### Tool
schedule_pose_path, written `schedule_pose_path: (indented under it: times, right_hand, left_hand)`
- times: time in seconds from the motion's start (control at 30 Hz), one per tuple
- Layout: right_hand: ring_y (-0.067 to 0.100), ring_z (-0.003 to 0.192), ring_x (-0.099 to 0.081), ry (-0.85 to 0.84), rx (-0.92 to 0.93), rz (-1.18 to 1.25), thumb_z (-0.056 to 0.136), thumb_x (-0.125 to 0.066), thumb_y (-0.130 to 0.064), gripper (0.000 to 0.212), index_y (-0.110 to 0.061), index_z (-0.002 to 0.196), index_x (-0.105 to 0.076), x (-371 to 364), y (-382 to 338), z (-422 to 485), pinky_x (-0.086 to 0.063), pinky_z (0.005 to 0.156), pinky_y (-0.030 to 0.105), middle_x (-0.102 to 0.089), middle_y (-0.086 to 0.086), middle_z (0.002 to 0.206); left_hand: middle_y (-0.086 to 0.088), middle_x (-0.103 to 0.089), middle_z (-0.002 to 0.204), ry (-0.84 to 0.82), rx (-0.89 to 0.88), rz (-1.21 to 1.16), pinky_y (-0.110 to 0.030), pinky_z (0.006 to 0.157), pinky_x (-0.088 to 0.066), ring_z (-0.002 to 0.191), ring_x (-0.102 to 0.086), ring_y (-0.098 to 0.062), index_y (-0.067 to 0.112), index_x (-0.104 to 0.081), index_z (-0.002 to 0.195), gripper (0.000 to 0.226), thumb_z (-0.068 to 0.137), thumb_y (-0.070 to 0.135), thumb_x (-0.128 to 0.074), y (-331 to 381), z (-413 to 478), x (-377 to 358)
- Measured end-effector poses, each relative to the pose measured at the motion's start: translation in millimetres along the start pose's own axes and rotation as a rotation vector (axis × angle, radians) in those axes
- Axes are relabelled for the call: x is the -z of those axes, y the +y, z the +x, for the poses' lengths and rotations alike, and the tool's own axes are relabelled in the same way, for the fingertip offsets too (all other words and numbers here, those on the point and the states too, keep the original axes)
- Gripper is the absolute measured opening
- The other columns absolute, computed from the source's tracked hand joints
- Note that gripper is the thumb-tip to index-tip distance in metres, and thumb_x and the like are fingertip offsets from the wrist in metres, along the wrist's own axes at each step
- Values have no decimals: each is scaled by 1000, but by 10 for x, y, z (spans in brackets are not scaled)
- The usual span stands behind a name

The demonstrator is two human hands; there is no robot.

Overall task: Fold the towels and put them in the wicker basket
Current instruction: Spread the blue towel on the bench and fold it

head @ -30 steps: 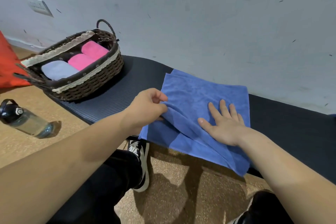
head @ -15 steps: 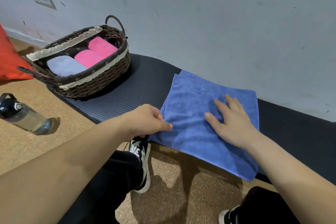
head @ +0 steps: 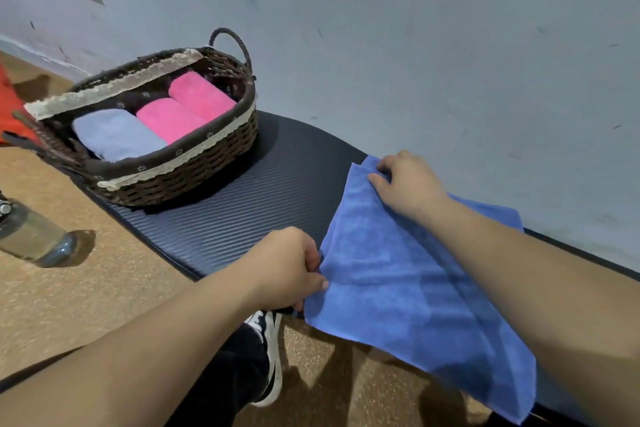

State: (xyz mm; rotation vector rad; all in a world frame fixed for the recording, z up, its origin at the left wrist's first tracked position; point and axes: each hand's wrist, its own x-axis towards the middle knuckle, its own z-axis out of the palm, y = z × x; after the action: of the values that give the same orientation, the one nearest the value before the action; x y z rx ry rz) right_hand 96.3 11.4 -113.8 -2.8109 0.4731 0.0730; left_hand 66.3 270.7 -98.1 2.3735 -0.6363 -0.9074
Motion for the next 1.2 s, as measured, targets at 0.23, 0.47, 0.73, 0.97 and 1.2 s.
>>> schedule_pose_path:
  times: [0.23, 0.47, 0.73, 0.97, 1.2]
  right_hand:
    - [22, 84, -64, 99, -32, 45, 99, -59, -38, 23, -26, 87, -74, 52, 21, -4, -56, 71, 36, -66, -6, 84]
    - [21, 79, -66, 189, -124, 159, 98, -58, -36, 21, -26, 90, -75, 123, -41, 15, -56, 70, 34, -71, -8, 78]
    - [25, 86, -65, 33, -242, 124, 92, -51, -21, 17, -24, 92, -68, 92, 15, 337, -48, 69, 32, -71, -3, 93]
    - [15, 88, -68, 34, -195, 380, 90, -67, -51, 31, -21, 84, -73, -28, 79, 432, -55, 79, 33, -73, -8, 87]
    - [26, 114, -59, 90, -124, 20, 93, -56, -63, 48, -22, 117, -63, -41, 45, 387, -49, 92, 42, -63, 0, 121]
  left_hand:
    - [-3, -76, 64, -55, 54, 46, -22, 52, -50, 57, -69, -14, 4, -71, 82, 17, 82, 22, -70, 78, 22, 67]
    - [-5, -77, 67, -95, 108, 47, -27, 52, -52, 65, -75, -17, 3, -69, 84, 15, 78, 16, -65, 126, -10, 122]
    - [-8, -79, 72, -122, 146, -29, -37, 73, -63, 62, -77, -15, 12, -63, 101, 17, 85, 9, -59, 157, 12, 119]
    - [-5, -78, 73, -84, 138, 99, -29, 53, -54, 65, -75, -17, 13, -66, 94, 17, 80, 20, -70, 130, 23, 156]
    - [6, -58, 69, 122, 136, 350, -32, 59, -43, 72, -61, -20, 21, -50, 72, 45, 77, 60, -71, 169, 43, -35]
